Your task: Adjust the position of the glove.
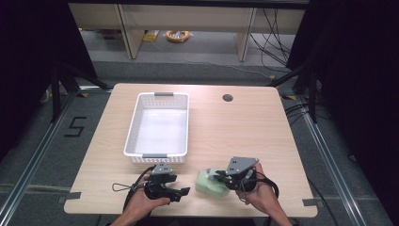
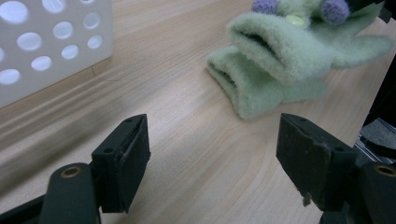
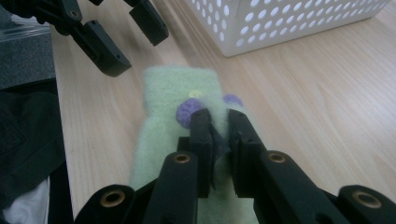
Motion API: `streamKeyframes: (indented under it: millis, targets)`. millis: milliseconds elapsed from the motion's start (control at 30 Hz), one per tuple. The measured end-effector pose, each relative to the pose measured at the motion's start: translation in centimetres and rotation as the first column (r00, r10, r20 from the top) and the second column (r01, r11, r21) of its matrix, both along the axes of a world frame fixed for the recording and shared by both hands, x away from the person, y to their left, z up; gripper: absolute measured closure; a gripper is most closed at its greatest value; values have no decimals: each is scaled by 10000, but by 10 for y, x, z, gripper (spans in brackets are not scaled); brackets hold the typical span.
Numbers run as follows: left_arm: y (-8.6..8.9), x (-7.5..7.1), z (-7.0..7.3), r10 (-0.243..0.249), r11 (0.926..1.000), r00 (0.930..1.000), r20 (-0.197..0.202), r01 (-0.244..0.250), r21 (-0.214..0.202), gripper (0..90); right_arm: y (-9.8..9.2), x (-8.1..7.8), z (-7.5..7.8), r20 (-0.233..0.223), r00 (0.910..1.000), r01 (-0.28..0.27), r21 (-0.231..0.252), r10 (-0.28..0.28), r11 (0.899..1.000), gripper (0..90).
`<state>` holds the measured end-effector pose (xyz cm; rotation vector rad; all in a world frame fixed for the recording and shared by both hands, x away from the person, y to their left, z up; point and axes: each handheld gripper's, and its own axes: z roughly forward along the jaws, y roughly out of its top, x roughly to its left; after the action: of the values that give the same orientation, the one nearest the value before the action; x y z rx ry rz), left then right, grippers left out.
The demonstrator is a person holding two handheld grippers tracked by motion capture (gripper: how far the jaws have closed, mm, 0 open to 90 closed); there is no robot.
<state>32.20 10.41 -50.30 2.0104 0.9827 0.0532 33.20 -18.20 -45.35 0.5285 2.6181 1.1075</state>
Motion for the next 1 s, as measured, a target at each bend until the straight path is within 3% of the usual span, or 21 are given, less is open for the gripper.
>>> streamKeyframes:
  millis: [233,567,767,900,1000]
  targets:
    - [0,0,0,-59,10000,10000,-14,59,69,254,0,1,-5,-19,10000,-86,-108,86,9999,815]
    - [0,0,-1,-58,10000,9999,-85,58,50,254,6,-2,-18,-423,9991,-108,-573,84,9983,791]
    - [-1,-1,-1,-30,10000,10000,-44,30,40,260,7,-5,-22,-495,9988,5,-521,-31,9986,755]
    - [-2,-1,-1,-150,9999,9998,-91,149,-45,263,7,-6,-24,-584,9982,108,-506,-138,9987,694]
    - [-3,-1,1,-128,9998,9999,-97,126,-154,265,5,-9,-20,-720,9953,626,-247,-643,9977,547]
